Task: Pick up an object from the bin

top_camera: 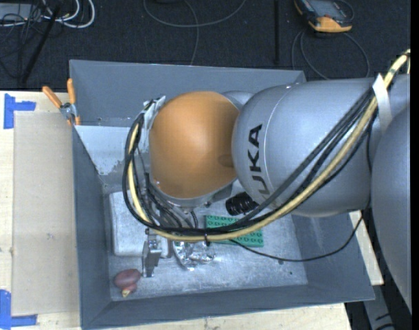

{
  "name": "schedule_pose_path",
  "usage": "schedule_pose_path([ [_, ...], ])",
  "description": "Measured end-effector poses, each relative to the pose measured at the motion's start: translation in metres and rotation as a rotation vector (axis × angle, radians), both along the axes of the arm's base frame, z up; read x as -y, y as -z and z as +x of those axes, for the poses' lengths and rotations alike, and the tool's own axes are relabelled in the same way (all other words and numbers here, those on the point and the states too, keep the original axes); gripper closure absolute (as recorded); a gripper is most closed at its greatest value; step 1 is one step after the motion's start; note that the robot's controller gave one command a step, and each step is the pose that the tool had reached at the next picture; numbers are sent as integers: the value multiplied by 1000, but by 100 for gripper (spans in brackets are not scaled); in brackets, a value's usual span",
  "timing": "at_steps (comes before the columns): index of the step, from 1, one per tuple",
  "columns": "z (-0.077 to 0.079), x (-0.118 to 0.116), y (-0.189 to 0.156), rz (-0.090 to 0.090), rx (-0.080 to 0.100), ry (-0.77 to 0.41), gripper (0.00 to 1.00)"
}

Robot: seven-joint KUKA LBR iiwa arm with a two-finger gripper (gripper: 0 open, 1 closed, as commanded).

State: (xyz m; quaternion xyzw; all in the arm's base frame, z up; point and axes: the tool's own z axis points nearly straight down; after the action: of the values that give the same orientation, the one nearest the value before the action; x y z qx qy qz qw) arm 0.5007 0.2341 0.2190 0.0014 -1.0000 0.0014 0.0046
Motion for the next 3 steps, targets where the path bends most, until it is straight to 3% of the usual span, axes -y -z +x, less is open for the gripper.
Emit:
schedule_pose_path([
  [1,-21,32,123,11,25,-182,0],
  [2,-18,-12,131,6,25,-301,0],
  [3,-14,-5,132,21,30,-270,0],
])
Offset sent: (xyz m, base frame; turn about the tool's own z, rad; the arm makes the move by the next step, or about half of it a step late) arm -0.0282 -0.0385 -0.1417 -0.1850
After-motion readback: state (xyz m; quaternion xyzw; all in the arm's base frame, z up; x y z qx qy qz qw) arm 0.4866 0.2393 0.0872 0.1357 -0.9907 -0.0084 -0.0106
